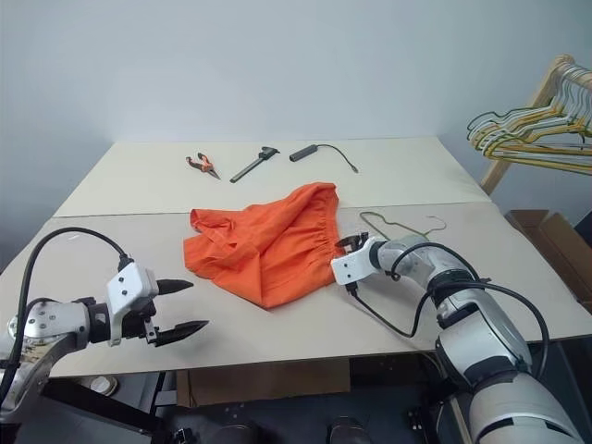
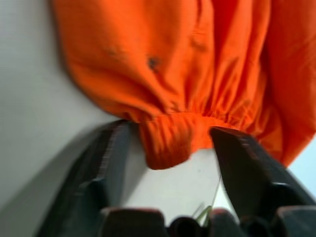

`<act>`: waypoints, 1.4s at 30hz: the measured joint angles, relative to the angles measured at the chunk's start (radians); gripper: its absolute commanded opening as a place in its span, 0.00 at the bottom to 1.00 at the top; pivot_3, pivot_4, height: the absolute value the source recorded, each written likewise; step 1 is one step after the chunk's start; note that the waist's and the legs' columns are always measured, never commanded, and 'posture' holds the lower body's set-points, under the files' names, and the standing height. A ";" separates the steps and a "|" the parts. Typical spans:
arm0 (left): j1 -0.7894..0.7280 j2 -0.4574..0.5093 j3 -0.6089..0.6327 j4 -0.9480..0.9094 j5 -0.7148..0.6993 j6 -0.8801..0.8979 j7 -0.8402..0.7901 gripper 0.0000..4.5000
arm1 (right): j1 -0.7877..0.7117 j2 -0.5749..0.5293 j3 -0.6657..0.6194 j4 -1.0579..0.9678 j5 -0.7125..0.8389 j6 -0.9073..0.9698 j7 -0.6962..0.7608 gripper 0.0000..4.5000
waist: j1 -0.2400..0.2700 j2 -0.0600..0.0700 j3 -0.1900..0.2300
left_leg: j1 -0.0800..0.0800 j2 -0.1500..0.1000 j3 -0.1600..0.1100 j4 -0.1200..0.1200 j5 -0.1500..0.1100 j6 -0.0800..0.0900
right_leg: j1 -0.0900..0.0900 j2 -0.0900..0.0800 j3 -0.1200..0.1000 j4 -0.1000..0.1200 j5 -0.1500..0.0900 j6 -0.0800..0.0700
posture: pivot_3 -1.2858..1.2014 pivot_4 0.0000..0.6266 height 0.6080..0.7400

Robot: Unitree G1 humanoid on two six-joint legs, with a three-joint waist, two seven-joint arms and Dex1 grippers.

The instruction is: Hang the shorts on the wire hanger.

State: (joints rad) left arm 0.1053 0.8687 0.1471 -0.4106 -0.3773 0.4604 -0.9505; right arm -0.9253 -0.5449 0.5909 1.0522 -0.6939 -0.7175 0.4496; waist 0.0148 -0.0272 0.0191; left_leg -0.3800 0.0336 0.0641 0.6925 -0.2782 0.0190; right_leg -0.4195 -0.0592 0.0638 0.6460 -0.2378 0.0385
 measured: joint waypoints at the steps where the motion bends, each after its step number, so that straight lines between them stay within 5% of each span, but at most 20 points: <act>1: 0.003 0.000 0.000 -0.003 0.000 0.001 0.000 1.00 | 0.000 0.004 0.002 0.007 -0.002 -0.003 0.000 0.40 | 0.000 0.000 0.000 | 0.000 0.000 0.000 0.000 0.000 0.000 | 0.000 0.000 0.000 0.000 0.000 0.000 | 0.58 0.00 1.00; 6: -0.037 0.000 -0.016 -0.001 0.016 0.000 0.003 1.00 | -0.002 0.015 0.015 0.028 -0.012 -0.012 -0.010 0.01 | -0.001 0.000 0.000 | 0.001 0.000 -0.001 0.000 0.000 0.000 | 0.000 0.000 0.001 0.001 0.000 0.000 | 0.58 0.00 1.00; 17: -0.432 -0.075 -0.178 0.248 0.123 -0.017 0.035 1.00 | 0.000 0.022 0.016 0.017 -0.007 -0.024 -0.007 0.01 | -0.002 0.000 0.000 | 0.001 -0.001 0.003 0.000 0.000 0.000 | 0.001 0.000 0.000 0.000 0.000 0.000 | 0.57 0.00 1.00; 30: -0.653 -0.246 -0.355 0.633 0.248 -0.046 0.011 1.00 | 0.020 0.021 0.014 -0.023 -0.005 -0.013 -0.015 0.01 | -0.013 0.000 0.000 | -0.001 -0.001 0.004 0.000 0.000 -0.001 | 0.000 0.001 0.001 0.000 0.000 0.000 | 0.56 0.00 1.00; 34: -0.653 -0.249 -0.365 0.656 0.255 -0.046 -0.025 0.80 | 0.035 0.018 0.010 -0.040 0.006 -0.011 -0.012 0.00 | -0.023 0.000 0.000 | -0.001 -0.001 0.003 0.000 0.000 -0.001 | 0.000 0.001 0.001 0.000 0.000 0.000 | 0.55 0.00 1.00; 42: -0.642 -0.248 -0.339 0.647 0.241 -0.044 -0.048 0.18 | 0.040 0.018 0.010 -0.056 0.008 0.003 -0.009 0.00 | -0.028 0.000 0.000 | -0.001 -0.001 0.000 0.000 0.000 0.000 | 0.000 0.001 0.001 0.001 0.000 0.000 | 0.56 0.00 1.00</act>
State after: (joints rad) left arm -0.5372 0.6202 -0.1923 0.2365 -0.1365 0.4160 -0.9983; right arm -0.8850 -0.5274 0.6010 0.9962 -0.6854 -0.7147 0.4406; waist -0.0127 -0.0271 0.0188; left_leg -0.3810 0.0326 0.0639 0.6930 -0.2778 0.0185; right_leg -0.4197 -0.0585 0.0646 0.6467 -0.2376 0.0388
